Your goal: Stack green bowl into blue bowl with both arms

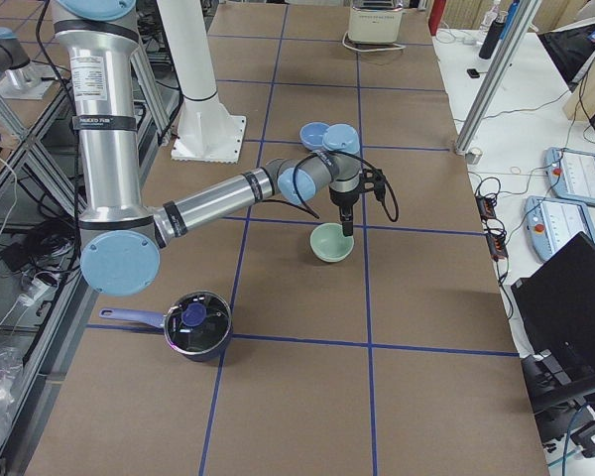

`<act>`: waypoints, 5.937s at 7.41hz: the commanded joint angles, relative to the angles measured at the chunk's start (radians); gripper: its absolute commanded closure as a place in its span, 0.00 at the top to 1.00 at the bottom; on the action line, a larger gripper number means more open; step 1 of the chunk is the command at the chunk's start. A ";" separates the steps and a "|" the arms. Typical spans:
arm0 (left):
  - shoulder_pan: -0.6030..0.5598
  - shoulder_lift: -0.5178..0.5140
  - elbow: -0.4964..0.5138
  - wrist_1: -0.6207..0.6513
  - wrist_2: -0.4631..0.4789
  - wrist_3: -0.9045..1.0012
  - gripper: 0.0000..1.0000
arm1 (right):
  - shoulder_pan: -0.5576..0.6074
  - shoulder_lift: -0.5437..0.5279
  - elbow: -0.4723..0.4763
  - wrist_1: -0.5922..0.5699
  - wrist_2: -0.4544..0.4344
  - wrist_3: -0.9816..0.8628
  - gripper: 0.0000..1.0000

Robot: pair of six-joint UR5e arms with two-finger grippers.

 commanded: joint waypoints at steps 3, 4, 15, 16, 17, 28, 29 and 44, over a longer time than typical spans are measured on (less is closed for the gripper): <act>-0.036 0.103 -0.008 -0.016 -0.011 0.006 0.98 | -0.015 -0.015 -0.159 0.125 -0.010 -0.106 0.97; -0.036 0.103 -0.010 -0.016 -0.015 0.005 0.99 | -0.020 -0.019 -0.225 0.240 -0.001 -0.105 0.92; -0.035 0.111 -0.020 -0.021 -0.016 0.000 0.99 | -0.069 -0.019 -0.244 0.261 0.021 -0.106 0.00; -0.036 0.111 -0.020 -0.021 -0.016 0.000 0.99 | -0.069 -0.016 -0.218 0.257 0.054 -0.105 0.00; -0.036 0.109 -0.022 -0.021 -0.016 0.000 0.98 | -0.068 -0.001 -0.186 0.264 0.095 -0.097 0.00; -0.032 0.115 -0.023 -0.021 -0.156 -0.093 0.99 | -0.567 0.562 -0.096 -0.102 -0.304 0.739 0.00; -0.035 0.115 -0.022 -0.021 -0.156 -0.095 0.98 | -0.580 0.562 -0.107 -0.101 -0.306 0.737 0.00; -0.032 0.132 -0.023 -0.021 -0.156 -0.090 0.99 | -0.594 0.562 -0.170 -0.081 -0.327 0.724 1.00</act>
